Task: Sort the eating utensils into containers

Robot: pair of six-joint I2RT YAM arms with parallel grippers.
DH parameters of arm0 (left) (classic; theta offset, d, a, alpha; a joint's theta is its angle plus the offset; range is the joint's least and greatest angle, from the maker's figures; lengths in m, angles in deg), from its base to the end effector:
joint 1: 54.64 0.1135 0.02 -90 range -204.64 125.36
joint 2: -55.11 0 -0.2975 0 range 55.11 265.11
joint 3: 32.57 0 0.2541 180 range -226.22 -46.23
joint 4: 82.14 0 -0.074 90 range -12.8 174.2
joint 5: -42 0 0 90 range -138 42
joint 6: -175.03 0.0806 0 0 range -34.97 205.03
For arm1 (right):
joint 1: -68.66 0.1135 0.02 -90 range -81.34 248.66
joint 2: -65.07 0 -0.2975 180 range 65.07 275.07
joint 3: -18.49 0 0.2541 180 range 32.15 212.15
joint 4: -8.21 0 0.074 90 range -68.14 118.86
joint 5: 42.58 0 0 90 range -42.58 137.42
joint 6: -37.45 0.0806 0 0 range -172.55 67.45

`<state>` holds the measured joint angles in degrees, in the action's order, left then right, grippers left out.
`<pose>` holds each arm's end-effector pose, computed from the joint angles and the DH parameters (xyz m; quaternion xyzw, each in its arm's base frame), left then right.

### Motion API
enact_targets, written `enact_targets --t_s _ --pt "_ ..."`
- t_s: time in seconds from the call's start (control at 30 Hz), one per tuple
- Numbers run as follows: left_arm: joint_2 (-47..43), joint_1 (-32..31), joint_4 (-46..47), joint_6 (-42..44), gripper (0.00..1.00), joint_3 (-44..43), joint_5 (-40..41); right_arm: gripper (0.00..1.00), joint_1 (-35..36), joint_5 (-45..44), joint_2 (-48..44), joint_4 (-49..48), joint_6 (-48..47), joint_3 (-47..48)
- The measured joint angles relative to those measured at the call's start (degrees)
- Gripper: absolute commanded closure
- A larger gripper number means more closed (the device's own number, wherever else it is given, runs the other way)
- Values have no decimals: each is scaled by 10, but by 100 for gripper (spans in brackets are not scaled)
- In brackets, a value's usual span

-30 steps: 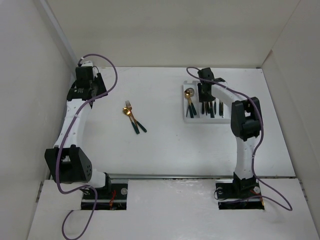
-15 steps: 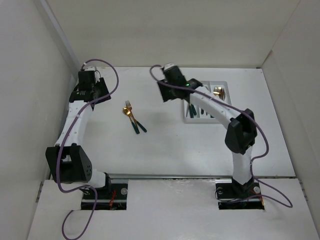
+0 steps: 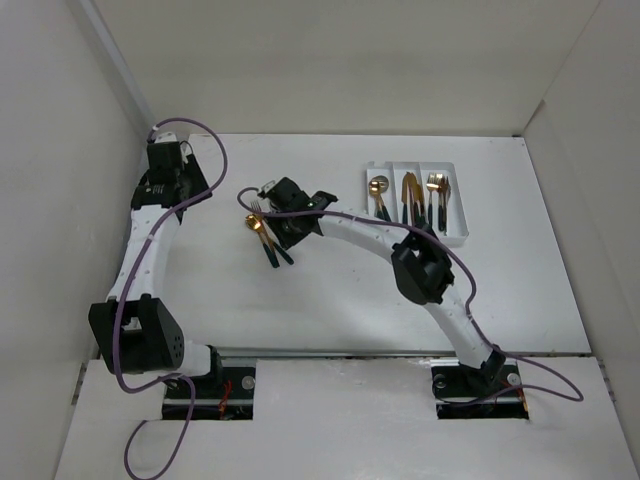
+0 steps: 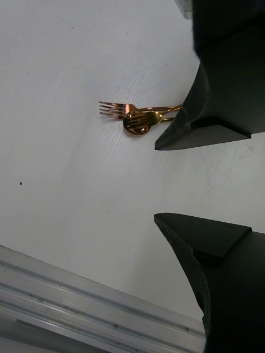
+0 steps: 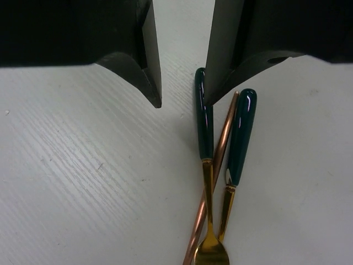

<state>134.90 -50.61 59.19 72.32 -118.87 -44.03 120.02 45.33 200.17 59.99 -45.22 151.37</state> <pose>0.3492 0.0302 0.3529 -0.1439 0.8630 -0.0063 0.4842 0.3616 0.4477 0.1886 -0.3512 0.8837 0.1363 0.2778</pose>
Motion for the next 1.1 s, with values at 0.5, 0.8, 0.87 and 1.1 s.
enact_targets --t_s 0.5,0.8,0.87,1.1 --pt "0 -1 5 0 54 7 -3 61 28 -1 34 -3 12 8" --pt "0 -1 8 0 54 7 -5 82 27 -37 57 -3 24 36" --pt "0 -1 8 0 54 7 -5 93 27 -40 58 -3 24 37" --pt "0 -1 8 0 54 7 -5 90 27 -45 55 -5 27 32"
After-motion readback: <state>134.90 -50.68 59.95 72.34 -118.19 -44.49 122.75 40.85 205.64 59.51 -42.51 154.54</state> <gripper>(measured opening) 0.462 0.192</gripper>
